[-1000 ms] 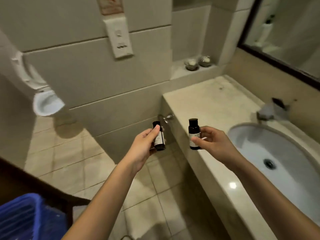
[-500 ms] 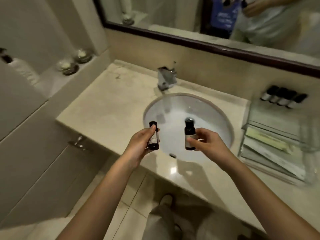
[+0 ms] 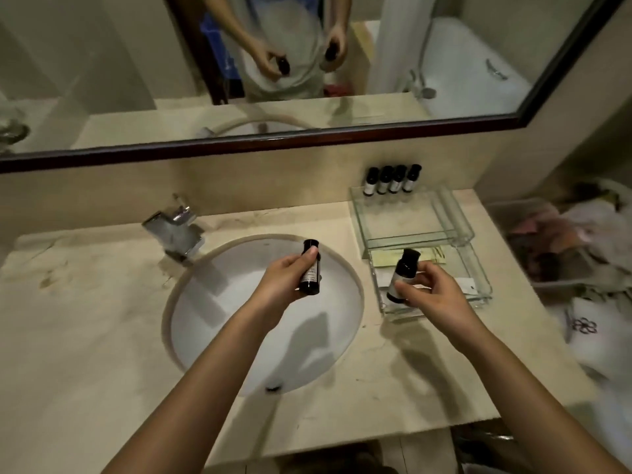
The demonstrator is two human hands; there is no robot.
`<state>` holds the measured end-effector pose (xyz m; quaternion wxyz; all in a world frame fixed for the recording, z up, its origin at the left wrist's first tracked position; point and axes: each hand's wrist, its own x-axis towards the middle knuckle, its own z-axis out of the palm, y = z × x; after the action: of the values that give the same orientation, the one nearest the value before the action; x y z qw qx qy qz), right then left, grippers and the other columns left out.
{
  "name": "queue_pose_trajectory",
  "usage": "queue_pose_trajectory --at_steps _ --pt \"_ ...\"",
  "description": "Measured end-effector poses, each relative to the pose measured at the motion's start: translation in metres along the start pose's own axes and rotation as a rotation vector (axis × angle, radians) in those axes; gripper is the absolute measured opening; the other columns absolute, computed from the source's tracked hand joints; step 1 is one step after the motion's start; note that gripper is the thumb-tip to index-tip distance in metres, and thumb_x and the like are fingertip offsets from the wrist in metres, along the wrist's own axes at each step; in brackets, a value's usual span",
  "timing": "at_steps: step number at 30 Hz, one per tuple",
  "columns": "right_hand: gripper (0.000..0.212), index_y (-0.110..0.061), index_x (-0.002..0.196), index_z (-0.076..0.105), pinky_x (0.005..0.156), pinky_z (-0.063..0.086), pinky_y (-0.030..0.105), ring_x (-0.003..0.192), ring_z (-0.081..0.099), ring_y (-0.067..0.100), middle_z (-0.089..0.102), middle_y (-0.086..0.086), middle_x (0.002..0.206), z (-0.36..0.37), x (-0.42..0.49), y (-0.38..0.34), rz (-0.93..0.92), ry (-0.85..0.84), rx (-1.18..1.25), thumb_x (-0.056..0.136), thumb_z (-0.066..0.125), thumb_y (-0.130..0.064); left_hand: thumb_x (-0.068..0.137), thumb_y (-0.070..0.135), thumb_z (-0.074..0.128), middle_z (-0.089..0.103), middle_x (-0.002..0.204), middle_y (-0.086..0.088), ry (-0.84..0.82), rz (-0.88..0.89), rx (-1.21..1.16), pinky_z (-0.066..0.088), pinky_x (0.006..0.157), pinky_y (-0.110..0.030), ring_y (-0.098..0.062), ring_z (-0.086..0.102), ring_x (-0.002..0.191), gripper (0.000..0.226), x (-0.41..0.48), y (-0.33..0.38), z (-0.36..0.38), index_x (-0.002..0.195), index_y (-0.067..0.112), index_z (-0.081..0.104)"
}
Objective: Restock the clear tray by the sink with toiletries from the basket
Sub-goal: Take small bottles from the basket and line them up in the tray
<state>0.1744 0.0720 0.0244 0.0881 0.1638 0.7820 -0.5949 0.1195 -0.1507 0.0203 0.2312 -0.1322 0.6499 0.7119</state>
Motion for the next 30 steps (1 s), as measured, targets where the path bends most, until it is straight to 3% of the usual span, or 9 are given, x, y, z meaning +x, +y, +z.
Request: queue_pose_trajectory --at_steps 4,10,18,21,24,27,30 --pt "0.018 -0.021 0.1 0.057 0.094 0.047 0.043 0.099 0.064 0.023 0.063 0.006 0.109 -0.03 0.004 0.009 0.012 0.12 0.006 0.085 0.066 -0.015 0.093 0.032 0.054 0.057 0.084 -0.002 -0.065 -0.029 0.032 0.051 0.059 -0.013 -0.01 0.056 0.081 0.026 0.023 0.007 0.03 0.103 0.009 0.061" --pt "0.018 -0.016 0.099 0.058 0.09 0.049 0.043 0.094 0.062 0.016 0.064 0.005 0.103 -0.069 0.023 0.023 0.014 0.264 0.084 0.084 0.067 -0.011 0.092 0.033 0.054 0.062 0.09 -0.004 -0.106 -0.031 0.103 0.05 0.057 -0.009 -0.008 0.059 0.082 0.033 0.049 0.014 0.058 0.111 0.007 0.061" --pt "0.026 -0.012 0.106 0.056 0.087 0.047 0.039 0.094 0.061 0.02 0.064 0.007 0.103 -0.107 0.099 0.038 0.022 0.179 0.146 0.083 0.067 -0.01 0.092 0.03 0.056 0.062 0.084 0.0 -0.05 -0.003 0.142 0.05 0.067 -0.016 -0.009 0.058 0.074 0.018 0.092 0.021 0.104 0.098 0.015 0.063" --pt "0.029 -0.012 0.108 0.055 0.077 0.048 0.026 0.089 0.06 0.016 0.063 0.003 0.1 -0.124 0.139 0.041 0.027 0.129 0.129 0.083 0.068 -0.01 0.089 0.019 0.061 0.057 0.085 -0.001 0.015 0.053 0.125 0.049 0.072 -0.021 -0.015 0.055 0.08 0.011 0.117 0.019 0.129 0.099 0.017 0.064" --pt "0.027 -0.012 0.108 0.054 0.065 0.046 0.014 0.084 0.059 0.012 0.061 0.002 0.098 -0.144 0.179 0.041 0.008 0.09 0.077 0.084 0.067 -0.01 0.085 0.011 0.066 0.057 0.083 0.004 0.148 0.1 0.102 0.047 0.066 -0.013 -0.012 0.055 0.079 0.022 0.149 0.013 0.165 0.107 0.016 0.065" --pt "0.025 -0.016 0.106 0.053 0.065 0.044 0.018 0.078 0.058 0.006 0.061 0.0 0.098 -0.158 0.219 0.045 -0.024 0.09 0.001 0.085 0.067 -0.015 0.083 0.009 0.068 0.062 0.088 0.002 0.248 0.111 0.057 0.047 0.06 -0.009 -0.016 0.058 0.083 0.034 0.181 0.004 0.204 0.117 0.009 0.063" --pt "0.023 -0.018 0.104 0.052 0.065 0.043 0.014 0.076 0.056 0.004 0.059 -0.005 0.096 -0.164 0.26 0.049 -0.049 0.119 -0.058 0.085 0.066 -0.017 0.081 0.013 0.071 0.067 0.108 -0.007 0.342 0.106 0.028 0.05 0.073 -0.019 -0.024 0.063 0.1 0.041 0.216 -0.009 0.238 0.121 0.009 0.061"
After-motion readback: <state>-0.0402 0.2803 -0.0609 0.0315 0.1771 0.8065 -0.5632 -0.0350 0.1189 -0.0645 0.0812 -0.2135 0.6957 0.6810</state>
